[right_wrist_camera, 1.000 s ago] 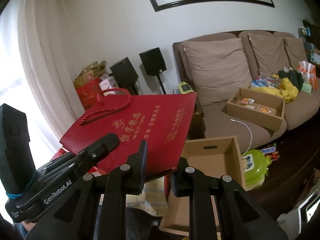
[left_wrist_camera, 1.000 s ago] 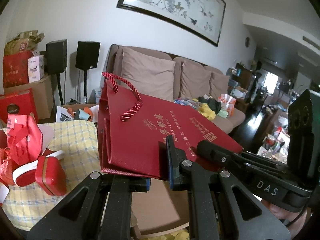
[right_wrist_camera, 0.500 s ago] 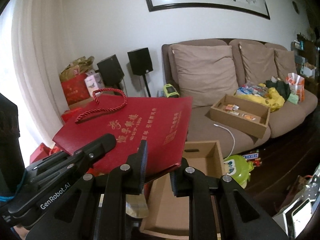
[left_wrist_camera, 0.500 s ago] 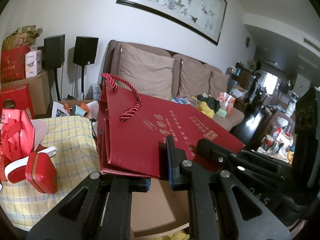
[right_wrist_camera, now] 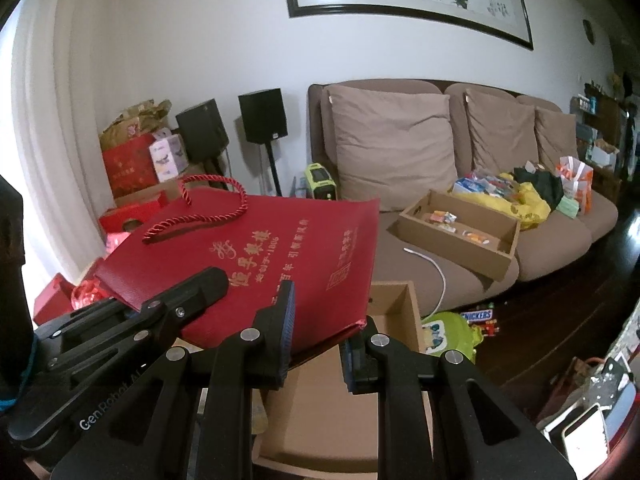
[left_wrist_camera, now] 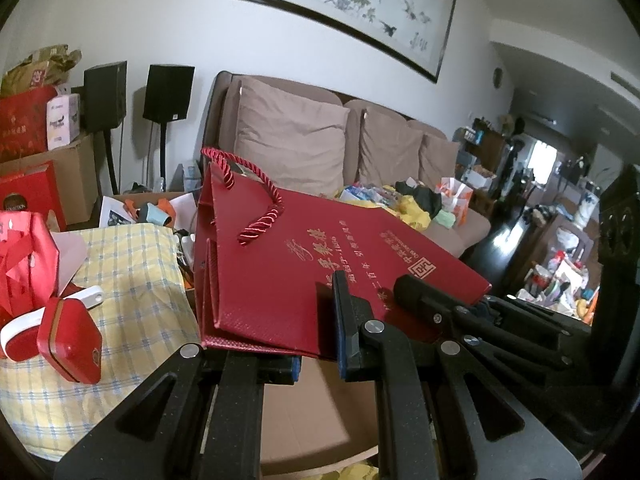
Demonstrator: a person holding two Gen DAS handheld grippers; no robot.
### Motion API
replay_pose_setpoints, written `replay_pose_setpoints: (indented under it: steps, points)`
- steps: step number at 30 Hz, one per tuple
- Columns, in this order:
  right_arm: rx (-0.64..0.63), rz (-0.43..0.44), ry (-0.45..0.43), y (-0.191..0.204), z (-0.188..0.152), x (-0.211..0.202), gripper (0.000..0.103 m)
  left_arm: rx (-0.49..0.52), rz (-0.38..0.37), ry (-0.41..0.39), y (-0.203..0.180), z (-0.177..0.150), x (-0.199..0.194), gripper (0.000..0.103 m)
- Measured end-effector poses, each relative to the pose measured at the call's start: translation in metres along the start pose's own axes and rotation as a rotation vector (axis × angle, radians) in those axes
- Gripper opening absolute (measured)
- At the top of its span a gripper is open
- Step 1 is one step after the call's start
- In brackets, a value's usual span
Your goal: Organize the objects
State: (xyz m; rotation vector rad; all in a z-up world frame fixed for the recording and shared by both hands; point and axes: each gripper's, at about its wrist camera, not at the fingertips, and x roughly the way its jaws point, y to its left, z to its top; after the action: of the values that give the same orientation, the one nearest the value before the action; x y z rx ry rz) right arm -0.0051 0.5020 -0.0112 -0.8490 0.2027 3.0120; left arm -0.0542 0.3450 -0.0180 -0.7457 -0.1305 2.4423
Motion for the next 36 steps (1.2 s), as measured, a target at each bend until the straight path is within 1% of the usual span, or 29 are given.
replay_pose_setpoints:
  steps: [4, 8, 28, 36]
  points:
    - [0.006, -0.013, 0.020, -0.004, -0.004, 0.007, 0.019, -0.007, -0.004, 0.022, -0.001, -0.003, 0.011, 0.012]
    - [0.000, -0.029, 0.028, -0.007, -0.005, 0.009, 0.019, -0.011, -0.009, 0.024, -0.002, -0.007, 0.015, 0.012]
    - [0.002, -0.035, 0.118, -0.017, -0.018, 0.038, 0.019, -0.072, -0.014, 0.106, 0.007, -0.024, 0.044, 0.012]
    - [0.002, -0.026, 0.156, -0.018, -0.024, 0.052, 0.019, -0.106, -0.003, 0.135, 0.015, -0.031, 0.055, 0.012]
